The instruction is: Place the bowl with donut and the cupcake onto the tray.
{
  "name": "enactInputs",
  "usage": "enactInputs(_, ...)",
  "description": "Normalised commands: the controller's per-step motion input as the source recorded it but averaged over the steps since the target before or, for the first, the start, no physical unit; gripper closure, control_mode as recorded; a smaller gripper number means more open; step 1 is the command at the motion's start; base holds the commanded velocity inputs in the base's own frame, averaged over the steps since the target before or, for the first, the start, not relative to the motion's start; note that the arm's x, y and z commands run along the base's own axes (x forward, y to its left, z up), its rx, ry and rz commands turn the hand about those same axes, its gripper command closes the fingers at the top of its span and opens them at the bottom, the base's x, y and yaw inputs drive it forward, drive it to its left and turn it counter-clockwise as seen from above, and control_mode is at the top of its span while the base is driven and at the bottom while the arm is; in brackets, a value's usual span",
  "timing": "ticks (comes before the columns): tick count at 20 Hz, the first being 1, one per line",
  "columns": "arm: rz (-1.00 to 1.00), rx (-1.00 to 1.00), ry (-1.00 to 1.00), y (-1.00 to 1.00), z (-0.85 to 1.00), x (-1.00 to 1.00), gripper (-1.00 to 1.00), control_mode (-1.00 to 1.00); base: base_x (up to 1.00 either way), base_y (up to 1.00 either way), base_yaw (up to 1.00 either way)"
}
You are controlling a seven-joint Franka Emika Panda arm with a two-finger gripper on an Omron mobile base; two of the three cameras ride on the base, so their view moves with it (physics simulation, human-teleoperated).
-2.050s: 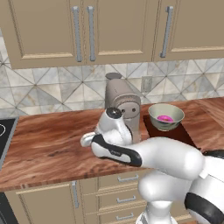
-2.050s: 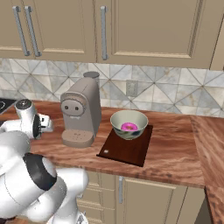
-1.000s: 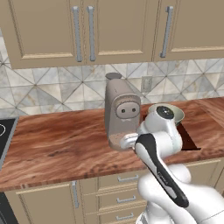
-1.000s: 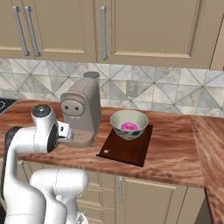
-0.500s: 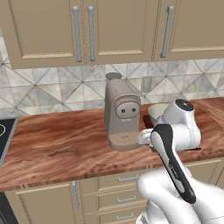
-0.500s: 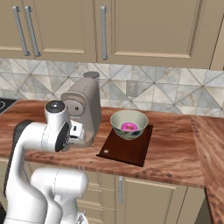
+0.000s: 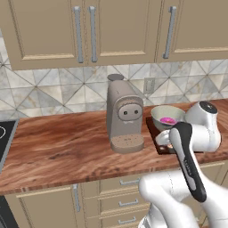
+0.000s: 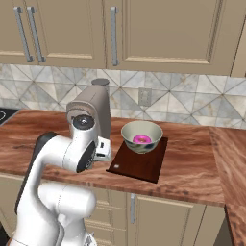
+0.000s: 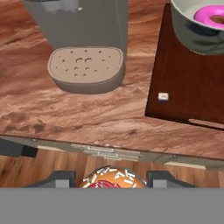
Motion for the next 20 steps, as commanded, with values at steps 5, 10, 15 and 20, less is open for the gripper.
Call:
enactInputs(5, 0.0, 0.04, 0.0, -0.47, 0.0, 0.18, 1.0, -1.0, 0.0, 0.0, 0.0)
enactInputs(10, 0.0, 0.03, 0.0, -0.31, 0.0, 0.26, 1.0, -1.0, 0.0, 0.0, 0.0)
enactInputs(15, 0.0, 0.0, 0.0, -0.24, 0.0, 0.32, 1.0, -1.0, 0.0, 0.0, 0.0)
enactInputs(20, 0.0, 0.0, 0.0, -0.19, -0.09, 0.27, 1.0, -1.0, 0.0, 0.0, 0.0)
